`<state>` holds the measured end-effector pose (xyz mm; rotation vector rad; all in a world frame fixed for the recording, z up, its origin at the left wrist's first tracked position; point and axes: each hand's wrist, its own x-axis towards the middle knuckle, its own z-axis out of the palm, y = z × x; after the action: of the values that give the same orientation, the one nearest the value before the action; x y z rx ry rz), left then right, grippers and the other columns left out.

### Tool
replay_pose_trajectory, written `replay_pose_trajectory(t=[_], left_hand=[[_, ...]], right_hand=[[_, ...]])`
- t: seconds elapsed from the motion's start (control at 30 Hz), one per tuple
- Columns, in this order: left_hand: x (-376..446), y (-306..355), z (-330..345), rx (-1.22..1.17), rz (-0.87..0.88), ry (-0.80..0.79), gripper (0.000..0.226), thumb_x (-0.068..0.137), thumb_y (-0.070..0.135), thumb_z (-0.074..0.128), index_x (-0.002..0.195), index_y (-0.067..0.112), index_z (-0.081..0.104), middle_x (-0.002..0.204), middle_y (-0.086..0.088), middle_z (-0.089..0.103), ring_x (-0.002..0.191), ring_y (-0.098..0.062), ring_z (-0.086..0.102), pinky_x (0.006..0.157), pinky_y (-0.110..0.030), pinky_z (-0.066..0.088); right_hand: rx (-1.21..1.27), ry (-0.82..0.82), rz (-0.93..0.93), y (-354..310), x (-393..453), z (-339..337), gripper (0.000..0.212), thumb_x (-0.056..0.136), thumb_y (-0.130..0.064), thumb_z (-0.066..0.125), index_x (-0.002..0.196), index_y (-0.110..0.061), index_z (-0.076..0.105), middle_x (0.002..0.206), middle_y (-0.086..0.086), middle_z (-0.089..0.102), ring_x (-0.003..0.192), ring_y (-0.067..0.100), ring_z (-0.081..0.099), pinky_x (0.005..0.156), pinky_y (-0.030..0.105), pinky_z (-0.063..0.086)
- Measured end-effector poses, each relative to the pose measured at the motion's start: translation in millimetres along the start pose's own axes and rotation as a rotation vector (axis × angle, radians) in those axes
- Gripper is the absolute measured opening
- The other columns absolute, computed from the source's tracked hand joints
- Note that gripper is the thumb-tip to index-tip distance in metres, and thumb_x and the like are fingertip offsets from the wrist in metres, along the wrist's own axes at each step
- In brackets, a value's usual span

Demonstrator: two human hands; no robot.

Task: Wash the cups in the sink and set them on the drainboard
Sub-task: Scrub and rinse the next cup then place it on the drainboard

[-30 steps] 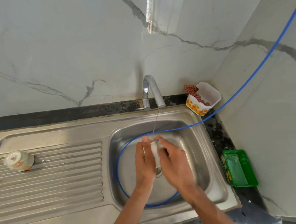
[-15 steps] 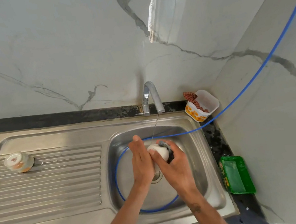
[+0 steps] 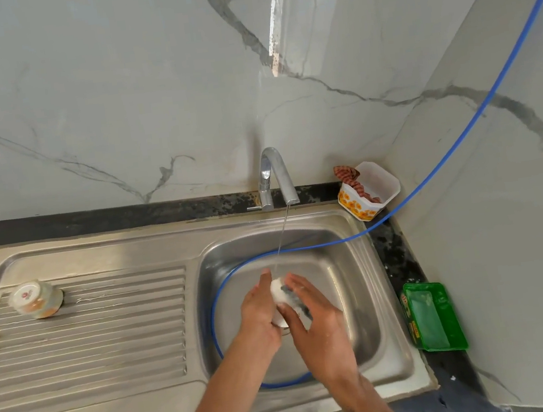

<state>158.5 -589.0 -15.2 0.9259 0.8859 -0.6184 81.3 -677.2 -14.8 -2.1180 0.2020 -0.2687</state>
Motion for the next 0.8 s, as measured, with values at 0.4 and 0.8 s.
replay_pose_trajectory(t=[0.4,0.8], left_hand=[[-6,-8,-5,0.456,0.457,-0.061,0.027,0.112,0.024,0.04,0.134,0.036,0.05,0.114,-0.009,0.067,0.097,-0.022,0.067,0.08,-0.037,0.057],[-7,2,-17,0.65,0.398,-0.259,0.051,0.1,0.019,0.039,0.13,0.058,0.052,0.064,0.0,0.049,0.065,-0.015,0.052,0.079,-0.046,0.055]], right_hand=[[-0.094,-0.181,0.158,-1,43,-11,0.025,0.109,-0.021,0.048,0.116,-0.018,0.072,0.097,-0.013,0.072,0.086,0.002,0.067,0.075,0.018,0.049],[-0.665,-0.353,-0.283,22,12,-19,0.086,0.078,-0.021,0.081,0.152,-0.011,0.039,0.155,0.005,0.049,0.146,0.023,0.045,0.115,0.042,0.047]])
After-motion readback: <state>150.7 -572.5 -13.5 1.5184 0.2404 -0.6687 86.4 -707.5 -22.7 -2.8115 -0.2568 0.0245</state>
